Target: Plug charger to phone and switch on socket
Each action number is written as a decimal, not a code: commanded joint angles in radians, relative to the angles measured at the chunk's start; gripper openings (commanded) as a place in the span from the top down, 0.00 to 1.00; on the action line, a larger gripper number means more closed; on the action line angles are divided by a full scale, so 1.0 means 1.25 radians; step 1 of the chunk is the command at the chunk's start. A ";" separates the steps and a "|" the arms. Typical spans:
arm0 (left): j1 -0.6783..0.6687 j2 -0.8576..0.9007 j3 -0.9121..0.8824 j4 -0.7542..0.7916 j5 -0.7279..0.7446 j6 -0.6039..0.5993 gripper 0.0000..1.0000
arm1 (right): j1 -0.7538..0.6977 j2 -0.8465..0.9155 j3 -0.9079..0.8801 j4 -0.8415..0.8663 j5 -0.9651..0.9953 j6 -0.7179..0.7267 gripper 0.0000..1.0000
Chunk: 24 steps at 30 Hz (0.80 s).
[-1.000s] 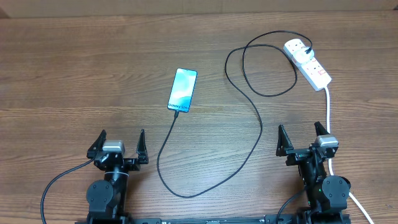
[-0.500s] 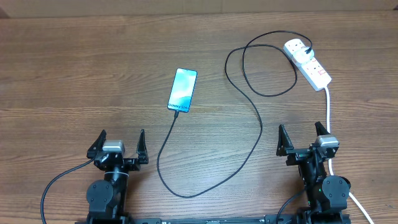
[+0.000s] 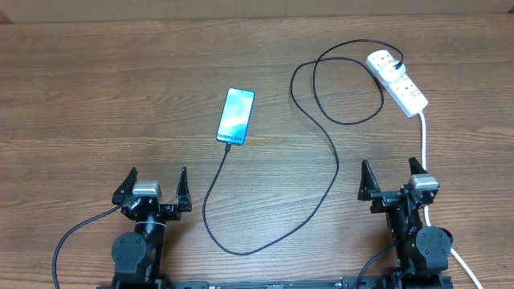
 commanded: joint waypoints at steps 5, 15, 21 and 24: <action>0.005 -0.009 -0.003 0.002 -0.002 -0.012 0.00 | -0.004 -0.006 -0.008 0.003 0.014 -0.039 0.00; 0.005 -0.009 -0.003 0.002 -0.002 -0.012 0.00 | -0.004 -0.006 -0.008 0.003 0.016 -0.058 0.00; 0.005 -0.009 -0.003 0.002 -0.002 -0.012 0.00 | -0.004 -0.006 -0.008 0.004 0.016 -0.058 0.00; 0.005 -0.009 -0.003 0.002 -0.001 -0.012 0.00 | -0.004 -0.006 -0.008 0.004 0.016 -0.058 0.00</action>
